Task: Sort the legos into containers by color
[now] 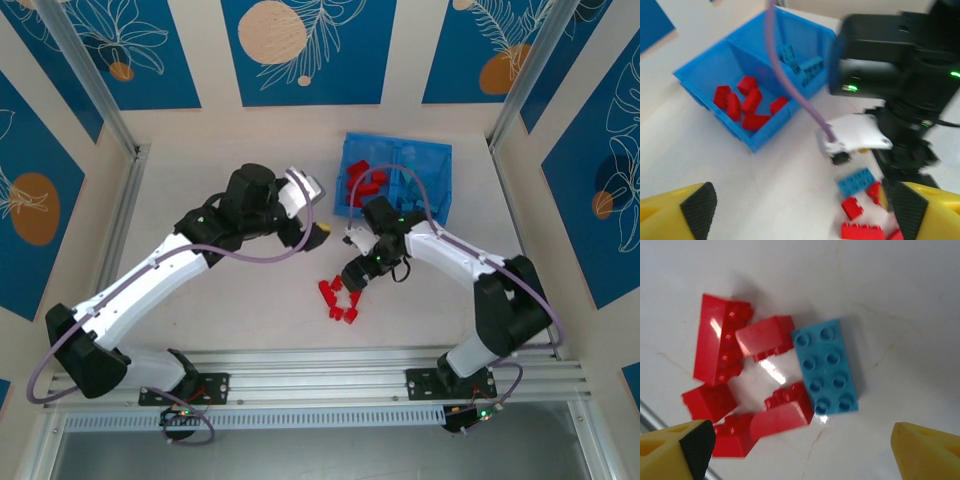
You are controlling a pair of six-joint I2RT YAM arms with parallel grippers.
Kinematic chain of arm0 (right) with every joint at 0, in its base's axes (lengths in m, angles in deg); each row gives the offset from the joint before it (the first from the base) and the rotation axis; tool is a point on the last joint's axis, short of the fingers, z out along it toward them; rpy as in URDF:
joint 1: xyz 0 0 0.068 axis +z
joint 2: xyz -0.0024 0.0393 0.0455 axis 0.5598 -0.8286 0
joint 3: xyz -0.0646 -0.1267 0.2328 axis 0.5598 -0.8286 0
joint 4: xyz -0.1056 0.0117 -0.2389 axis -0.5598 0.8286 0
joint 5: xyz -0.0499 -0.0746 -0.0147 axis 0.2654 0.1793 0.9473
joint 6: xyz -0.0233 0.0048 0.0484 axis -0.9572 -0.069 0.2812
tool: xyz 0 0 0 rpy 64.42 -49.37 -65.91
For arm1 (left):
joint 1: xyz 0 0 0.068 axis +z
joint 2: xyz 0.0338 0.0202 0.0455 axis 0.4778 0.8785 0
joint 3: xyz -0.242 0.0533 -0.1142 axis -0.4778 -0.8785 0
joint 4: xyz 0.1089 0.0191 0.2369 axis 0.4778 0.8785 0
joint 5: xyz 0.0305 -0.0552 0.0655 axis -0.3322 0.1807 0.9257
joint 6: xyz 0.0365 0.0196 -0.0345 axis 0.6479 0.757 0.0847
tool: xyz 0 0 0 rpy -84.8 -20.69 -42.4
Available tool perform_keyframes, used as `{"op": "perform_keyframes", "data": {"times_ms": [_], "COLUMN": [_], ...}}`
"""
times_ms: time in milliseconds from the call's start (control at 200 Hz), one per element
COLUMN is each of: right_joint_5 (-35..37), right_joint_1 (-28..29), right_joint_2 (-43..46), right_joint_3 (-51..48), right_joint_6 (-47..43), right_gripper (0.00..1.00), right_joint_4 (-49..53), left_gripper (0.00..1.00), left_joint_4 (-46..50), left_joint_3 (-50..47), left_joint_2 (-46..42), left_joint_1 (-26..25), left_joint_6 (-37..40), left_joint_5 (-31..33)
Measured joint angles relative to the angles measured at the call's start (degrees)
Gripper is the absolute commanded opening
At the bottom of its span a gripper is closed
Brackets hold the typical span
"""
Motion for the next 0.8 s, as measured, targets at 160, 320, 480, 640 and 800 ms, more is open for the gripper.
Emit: {"op": "perform_keyframes", "data": {"times_ms": [160, 320, 480, 640, 800], "right_joint_5": [1.2, 0.6, 1.3, 8.2, 10.1], "right_joint_1": [0.9, 1.4, 2.8, 4.2, 4.4], "right_joint_2": [-6.5, -11.5, -11.6, -14.1, -13.1], "right_joint_3": [1.7, 3.5, 3.7, 3.5, 2.4], "right_joint_6": [-0.7, -1.1, -1.7, -1.9, -1.7], "right_gripper": [0.85, 0.79, 0.62, 0.54, 0.42], "right_joint_4": [-3.2, -3.7, -4.3, -5.6, -6.7], "left_gripper": [1.00, 1.00, 1.00, 1.00, 1.00], "left_joint_4": [0.7, -0.9, -1.0, -2.1, -3.1], "left_joint_3": [-2.9, -6.3, -6.3, -6.3, -6.4], "left_joint_2": [-1.6, -2.7, -2.7, -2.7, -2.7], "left_joint_1": [-0.2, -0.2, -0.2, -0.2, -0.2], "left_joint_6": [0.7, 0.6, 0.6, 0.4, 0.4], "left_joint_5": [-1.1, -0.7, -0.7, -0.3, -0.1]}}
